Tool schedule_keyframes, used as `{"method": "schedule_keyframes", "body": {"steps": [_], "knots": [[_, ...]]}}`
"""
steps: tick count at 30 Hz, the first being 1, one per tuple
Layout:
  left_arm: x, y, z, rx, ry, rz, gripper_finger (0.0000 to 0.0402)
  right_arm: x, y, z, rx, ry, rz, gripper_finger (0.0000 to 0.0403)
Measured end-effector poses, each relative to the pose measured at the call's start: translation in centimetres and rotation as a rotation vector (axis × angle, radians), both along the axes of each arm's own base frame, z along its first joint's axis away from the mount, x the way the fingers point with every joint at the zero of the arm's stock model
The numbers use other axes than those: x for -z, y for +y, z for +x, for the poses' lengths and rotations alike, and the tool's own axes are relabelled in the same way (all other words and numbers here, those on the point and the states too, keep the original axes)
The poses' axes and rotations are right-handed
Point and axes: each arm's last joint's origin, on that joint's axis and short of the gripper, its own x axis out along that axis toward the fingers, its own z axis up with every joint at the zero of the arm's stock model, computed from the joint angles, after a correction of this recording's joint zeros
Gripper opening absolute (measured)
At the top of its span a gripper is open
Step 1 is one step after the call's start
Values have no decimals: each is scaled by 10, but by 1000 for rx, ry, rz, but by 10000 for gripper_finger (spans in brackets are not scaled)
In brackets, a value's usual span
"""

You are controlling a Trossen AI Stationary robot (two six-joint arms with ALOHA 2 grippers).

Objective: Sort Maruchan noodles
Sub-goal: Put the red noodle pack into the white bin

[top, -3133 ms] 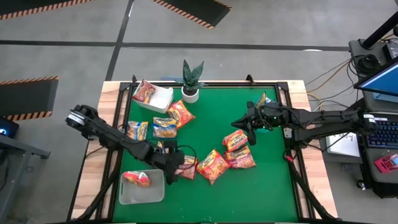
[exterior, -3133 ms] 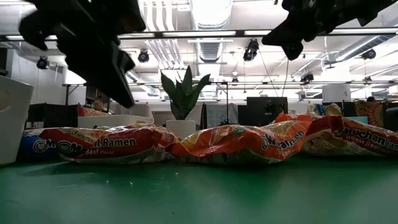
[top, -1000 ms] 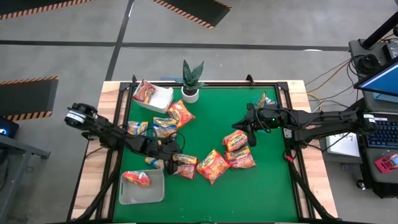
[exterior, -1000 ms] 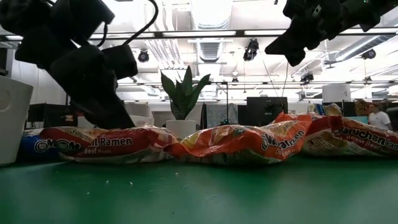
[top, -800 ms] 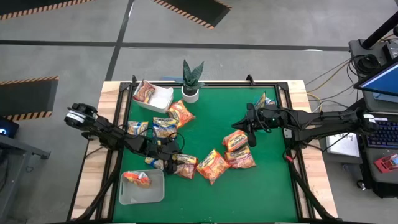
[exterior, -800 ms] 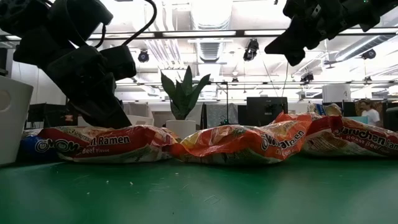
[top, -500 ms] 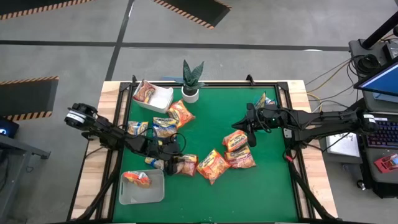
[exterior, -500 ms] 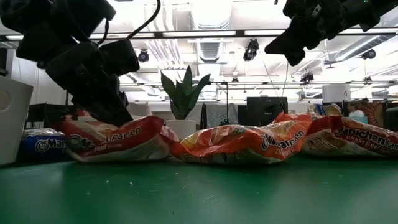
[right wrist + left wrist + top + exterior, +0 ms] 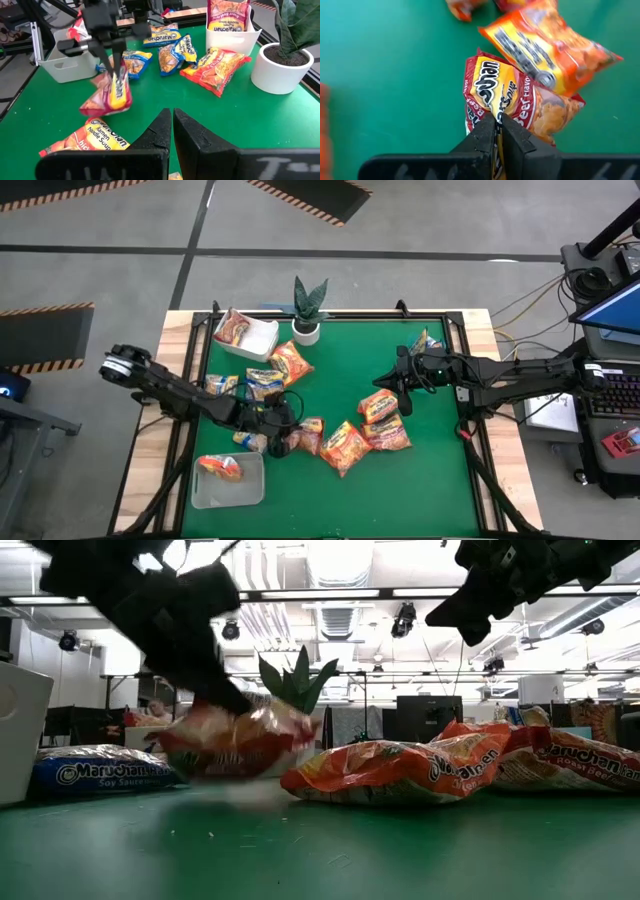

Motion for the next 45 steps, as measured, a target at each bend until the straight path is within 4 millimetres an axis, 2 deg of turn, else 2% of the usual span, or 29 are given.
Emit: {"method": "schedule_keyframes", "body": {"steps": [4, 10, 12, 15, 18, 25, 31, 36, 45], "knots": [[-39, 7, -6, -100, 2, 165, 1, 0, 0, 0, 0, 1, 0, 9], [-89, 33, -41, -578, 47, 607, 0, 0, 0, 0, 0, 0, 0, 9], [-97, 44, -52, -695, 48, 697, 0, 0, 0, 0, 0, 0, 0, 9], [-100, 64, -62, -823, 68, 744, 0, 0, 0, 0, 0, -1, 0, 9], [-95, 90, -66, -934, 136, 754, 0, 0, 0, 0, 0, -1, 0, 9], [-67, 153, -74, -1177, 367, 797, 0, 0, 0, 0, 0, 0, 0, 9], [-48, 191, -67, -1284, 469, 804, 0, 0, 0, 0, -3, 0, -8, 9], [-31, 209, -54, -1281, 505, 779, 0, 0, 0, 0, -3, 3, -8, 9], [0, 216, -41, -1227, 597, 763, 0, 1, 0, 0, -7, 7, -17, 9]]}}
